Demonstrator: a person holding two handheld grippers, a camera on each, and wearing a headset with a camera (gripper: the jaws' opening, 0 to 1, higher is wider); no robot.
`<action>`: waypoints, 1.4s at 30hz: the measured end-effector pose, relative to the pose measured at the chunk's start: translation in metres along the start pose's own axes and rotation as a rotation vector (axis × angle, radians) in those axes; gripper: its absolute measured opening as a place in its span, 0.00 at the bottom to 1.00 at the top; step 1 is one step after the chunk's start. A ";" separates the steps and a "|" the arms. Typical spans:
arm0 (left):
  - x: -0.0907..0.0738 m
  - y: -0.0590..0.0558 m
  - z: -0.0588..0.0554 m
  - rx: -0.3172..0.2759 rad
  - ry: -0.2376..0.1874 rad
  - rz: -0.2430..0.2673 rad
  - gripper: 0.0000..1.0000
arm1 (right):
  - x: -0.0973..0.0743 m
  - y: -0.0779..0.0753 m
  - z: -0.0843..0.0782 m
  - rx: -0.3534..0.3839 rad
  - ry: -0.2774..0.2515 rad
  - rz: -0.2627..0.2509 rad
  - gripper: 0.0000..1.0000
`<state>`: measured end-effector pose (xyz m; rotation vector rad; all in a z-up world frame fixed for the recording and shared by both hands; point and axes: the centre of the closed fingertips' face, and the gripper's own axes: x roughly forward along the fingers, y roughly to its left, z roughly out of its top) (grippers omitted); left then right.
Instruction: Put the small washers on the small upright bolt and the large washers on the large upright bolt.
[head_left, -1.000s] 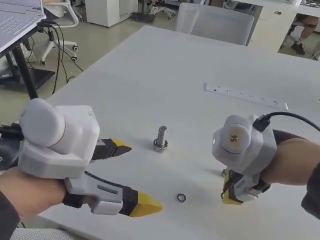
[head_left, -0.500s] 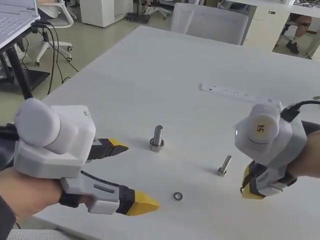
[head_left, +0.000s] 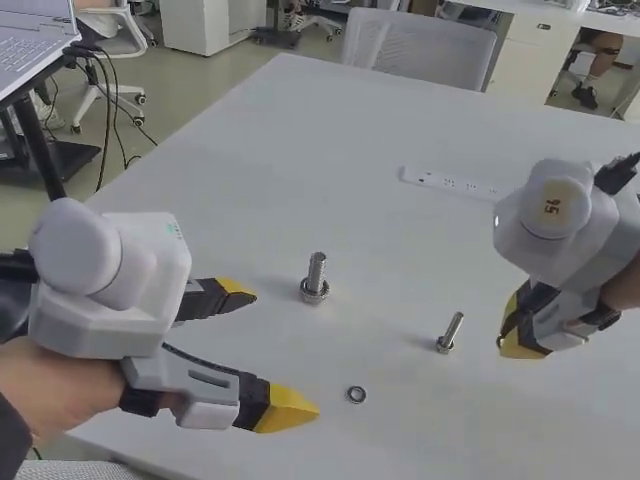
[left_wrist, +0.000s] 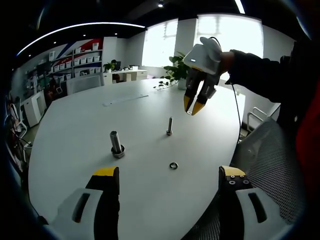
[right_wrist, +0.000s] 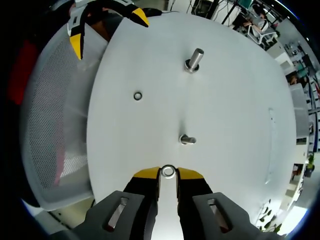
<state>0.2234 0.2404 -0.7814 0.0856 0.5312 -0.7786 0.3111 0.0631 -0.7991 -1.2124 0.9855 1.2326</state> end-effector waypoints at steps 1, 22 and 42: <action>0.000 0.000 0.000 -0.001 0.000 0.000 0.81 | -0.001 -0.002 0.002 -0.004 -0.003 -0.001 0.13; -0.001 0.001 -0.003 -0.012 0.004 0.009 0.81 | 0.012 -0.029 0.028 -0.071 0.001 0.011 0.13; -0.002 0.000 -0.004 -0.018 0.002 0.011 0.81 | 0.025 -0.028 0.030 -0.084 0.019 0.052 0.13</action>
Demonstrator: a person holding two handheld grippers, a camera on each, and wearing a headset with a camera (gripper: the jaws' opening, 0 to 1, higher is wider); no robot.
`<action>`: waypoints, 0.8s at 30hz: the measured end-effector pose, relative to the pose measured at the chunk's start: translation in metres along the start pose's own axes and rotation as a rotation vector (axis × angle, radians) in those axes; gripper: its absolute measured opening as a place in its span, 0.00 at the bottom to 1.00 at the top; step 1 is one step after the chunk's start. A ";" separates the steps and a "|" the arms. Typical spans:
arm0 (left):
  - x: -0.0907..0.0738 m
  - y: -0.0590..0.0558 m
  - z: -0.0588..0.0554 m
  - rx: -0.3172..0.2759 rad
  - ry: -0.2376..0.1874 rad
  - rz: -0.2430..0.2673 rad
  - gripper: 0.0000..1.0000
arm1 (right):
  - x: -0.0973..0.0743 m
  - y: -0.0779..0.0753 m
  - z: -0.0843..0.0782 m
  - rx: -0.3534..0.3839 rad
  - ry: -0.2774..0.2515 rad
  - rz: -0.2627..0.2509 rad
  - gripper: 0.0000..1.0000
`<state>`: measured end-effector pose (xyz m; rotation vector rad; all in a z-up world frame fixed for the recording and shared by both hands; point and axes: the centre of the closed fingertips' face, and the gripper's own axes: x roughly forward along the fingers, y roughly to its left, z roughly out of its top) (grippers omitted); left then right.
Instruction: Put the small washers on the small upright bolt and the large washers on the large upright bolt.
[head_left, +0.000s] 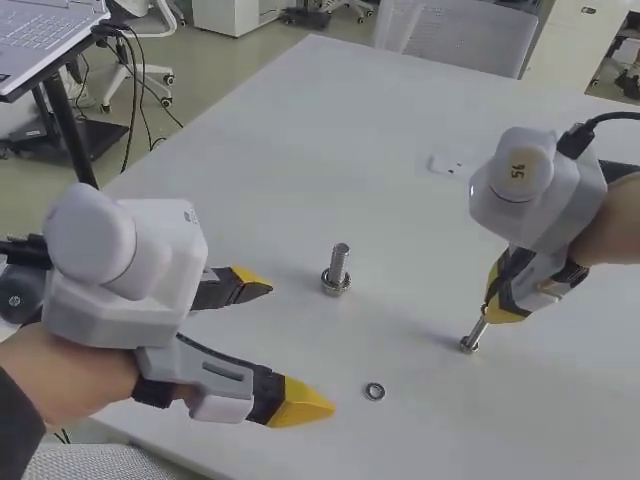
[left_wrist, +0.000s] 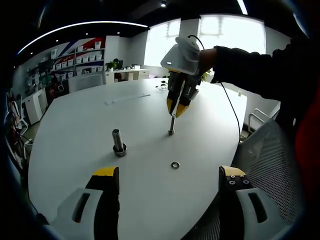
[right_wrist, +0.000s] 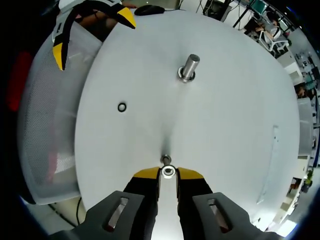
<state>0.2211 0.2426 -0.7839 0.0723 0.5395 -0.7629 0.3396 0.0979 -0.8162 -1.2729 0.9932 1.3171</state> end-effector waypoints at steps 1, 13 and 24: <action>0.000 0.000 0.000 -0.001 0.000 -0.001 0.81 | 0.000 0.000 0.000 0.000 0.002 0.001 0.13; 0.001 0.001 0.001 -0.003 0.005 0.003 0.81 | 0.007 0.000 -0.002 0.002 0.010 0.019 0.13; 0.000 0.003 0.000 -0.006 0.010 0.003 0.81 | 0.025 0.000 -0.004 0.016 0.013 0.047 0.13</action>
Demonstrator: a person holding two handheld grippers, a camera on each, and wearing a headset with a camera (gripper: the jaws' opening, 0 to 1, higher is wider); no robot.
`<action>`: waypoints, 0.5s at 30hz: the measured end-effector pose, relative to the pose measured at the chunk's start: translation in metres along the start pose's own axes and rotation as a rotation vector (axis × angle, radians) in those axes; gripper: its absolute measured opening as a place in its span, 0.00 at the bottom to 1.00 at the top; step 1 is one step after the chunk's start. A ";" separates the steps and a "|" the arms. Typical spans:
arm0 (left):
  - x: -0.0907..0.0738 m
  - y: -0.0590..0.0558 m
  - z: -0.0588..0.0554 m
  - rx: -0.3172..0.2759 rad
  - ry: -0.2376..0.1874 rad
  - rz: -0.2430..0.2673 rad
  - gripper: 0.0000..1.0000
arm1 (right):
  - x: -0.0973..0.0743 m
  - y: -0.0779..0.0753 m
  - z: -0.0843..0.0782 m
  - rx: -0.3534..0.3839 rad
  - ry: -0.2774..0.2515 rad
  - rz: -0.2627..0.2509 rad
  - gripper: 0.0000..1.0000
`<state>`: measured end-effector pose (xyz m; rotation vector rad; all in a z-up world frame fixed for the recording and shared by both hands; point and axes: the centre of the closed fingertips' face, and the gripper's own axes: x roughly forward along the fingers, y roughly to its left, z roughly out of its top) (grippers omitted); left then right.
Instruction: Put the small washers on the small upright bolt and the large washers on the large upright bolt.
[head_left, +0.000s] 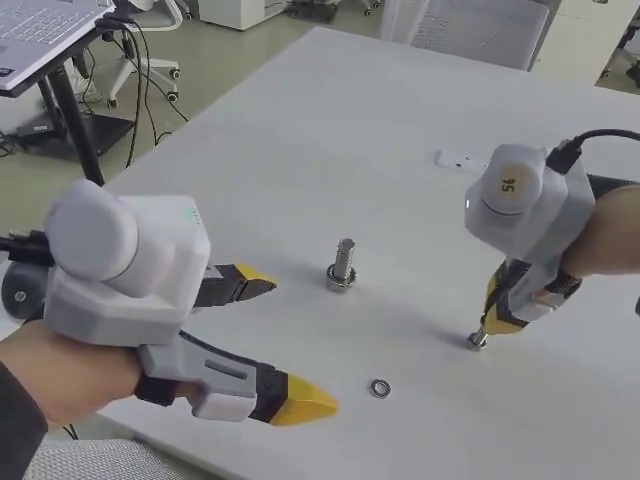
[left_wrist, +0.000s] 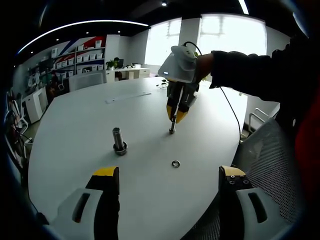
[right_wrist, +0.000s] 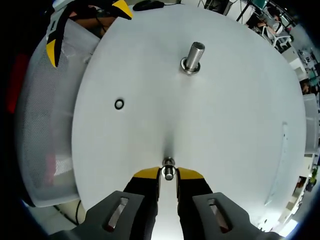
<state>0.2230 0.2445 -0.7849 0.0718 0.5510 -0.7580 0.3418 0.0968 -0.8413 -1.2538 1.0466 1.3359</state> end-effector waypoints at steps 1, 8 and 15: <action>0.000 0.000 0.000 0.000 0.000 0.000 0.81 | 0.002 0.000 -0.001 0.003 0.001 0.001 0.13; 0.000 0.001 -0.002 -0.002 0.006 0.000 0.81 | 0.018 0.001 -0.002 0.012 -0.001 0.016 0.13; 0.000 0.001 -0.003 -0.004 0.011 0.001 0.81 | 0.029 0.001 -0.004 0.019 0.002 0.019 0.13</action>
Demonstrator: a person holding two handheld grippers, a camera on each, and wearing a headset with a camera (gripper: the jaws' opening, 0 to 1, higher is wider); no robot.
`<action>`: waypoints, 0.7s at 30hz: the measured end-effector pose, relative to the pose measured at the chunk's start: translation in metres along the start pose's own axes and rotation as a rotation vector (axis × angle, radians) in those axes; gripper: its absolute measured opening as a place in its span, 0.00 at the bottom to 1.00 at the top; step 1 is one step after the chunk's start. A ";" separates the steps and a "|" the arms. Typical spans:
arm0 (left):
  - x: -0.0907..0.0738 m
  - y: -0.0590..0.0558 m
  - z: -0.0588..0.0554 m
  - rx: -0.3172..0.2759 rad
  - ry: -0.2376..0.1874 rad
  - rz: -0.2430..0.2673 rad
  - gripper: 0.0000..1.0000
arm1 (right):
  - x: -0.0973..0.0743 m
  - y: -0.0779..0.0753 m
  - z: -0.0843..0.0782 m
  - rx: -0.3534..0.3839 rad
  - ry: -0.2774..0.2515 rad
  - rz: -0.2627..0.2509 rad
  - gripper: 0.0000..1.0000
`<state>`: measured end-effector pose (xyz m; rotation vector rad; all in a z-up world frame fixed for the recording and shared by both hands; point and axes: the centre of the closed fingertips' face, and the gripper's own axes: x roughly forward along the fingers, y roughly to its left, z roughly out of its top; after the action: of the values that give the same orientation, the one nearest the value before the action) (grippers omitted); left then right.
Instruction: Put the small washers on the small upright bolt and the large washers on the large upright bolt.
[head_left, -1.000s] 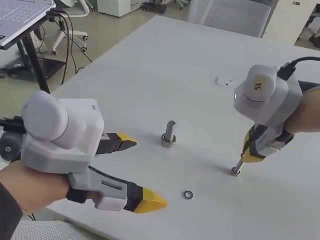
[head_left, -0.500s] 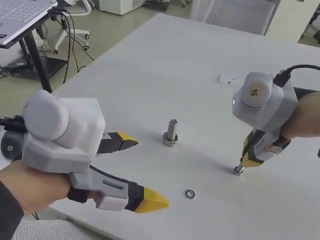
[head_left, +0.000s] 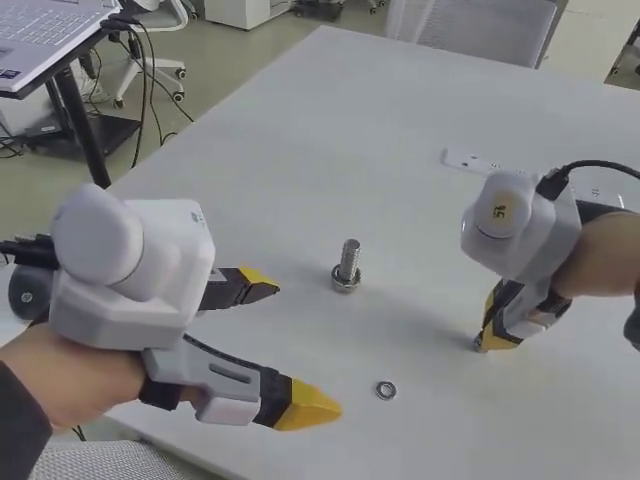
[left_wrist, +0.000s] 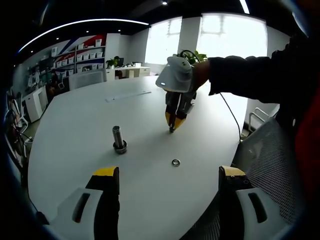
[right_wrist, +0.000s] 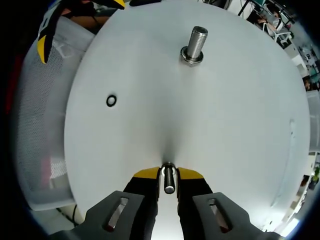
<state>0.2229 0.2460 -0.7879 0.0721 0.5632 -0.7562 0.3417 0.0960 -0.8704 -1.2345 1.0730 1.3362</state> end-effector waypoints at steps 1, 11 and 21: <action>0.000 0.000 0.000 -0.001 0.001 -0.001 0.81 | 0.001 0.000 -0.001 0.002 0.001 0.000 0.13; 0.001 0.000 -0.002 -0.002 0.005 -0.001 0.81 | -0.001 -0.001 0.004 -0.001 -0.009 -0.005 0.15; 0.001 0.000 -0.001 0.001 0.005 -0.003 0.81 | -0.008 -0.001 0.003 0.014 -0.019 -0.015 0.19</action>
<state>0.2229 0.2454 -0.7891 0.0742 0.5679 -0.7594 0.3419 0.0984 -0.8623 -1.2148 1.0560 1.3241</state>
